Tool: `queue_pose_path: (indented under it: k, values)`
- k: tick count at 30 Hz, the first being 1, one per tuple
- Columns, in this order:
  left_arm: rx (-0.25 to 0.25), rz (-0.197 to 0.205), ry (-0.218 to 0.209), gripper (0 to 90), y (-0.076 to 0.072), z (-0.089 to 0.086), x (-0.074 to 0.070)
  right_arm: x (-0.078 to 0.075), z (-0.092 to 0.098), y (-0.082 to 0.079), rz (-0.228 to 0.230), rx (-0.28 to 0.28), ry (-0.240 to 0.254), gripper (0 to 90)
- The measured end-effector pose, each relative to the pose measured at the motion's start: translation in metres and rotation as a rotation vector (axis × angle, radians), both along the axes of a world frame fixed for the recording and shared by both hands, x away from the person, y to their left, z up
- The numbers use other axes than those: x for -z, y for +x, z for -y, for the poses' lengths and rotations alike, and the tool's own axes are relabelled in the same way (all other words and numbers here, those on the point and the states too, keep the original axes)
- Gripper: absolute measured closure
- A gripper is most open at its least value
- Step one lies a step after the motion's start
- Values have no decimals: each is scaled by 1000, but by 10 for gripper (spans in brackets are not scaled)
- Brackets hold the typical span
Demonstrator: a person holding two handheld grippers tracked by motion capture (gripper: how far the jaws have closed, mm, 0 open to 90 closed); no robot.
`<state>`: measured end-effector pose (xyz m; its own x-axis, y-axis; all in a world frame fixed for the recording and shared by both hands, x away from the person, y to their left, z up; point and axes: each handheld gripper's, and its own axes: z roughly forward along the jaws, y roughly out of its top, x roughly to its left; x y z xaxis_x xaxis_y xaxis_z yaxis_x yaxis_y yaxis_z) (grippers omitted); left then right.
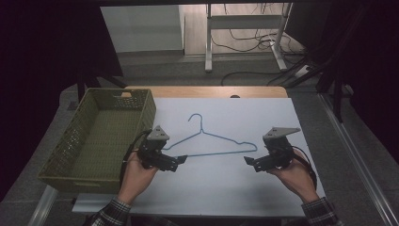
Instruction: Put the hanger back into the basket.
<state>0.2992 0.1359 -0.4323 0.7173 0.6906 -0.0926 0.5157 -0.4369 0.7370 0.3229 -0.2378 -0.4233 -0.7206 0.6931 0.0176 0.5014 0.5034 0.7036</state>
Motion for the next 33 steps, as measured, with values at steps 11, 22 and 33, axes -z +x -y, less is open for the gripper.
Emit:
queue_pose_path:
  k: [11, 22, 33]
  values:
    - [19, -14, -40, 0, 23, 16, 26, 8, -22, 31, -36, -43, -7, 0]
    - [32, -33, -19, 0, 36, 17, 51, 17, -51, 66, -45, -94, -28, 98]
    - [-2, -44, -40, 0, 43, 8, 61, 39, -83, 109, -55, -215, -89, 311]
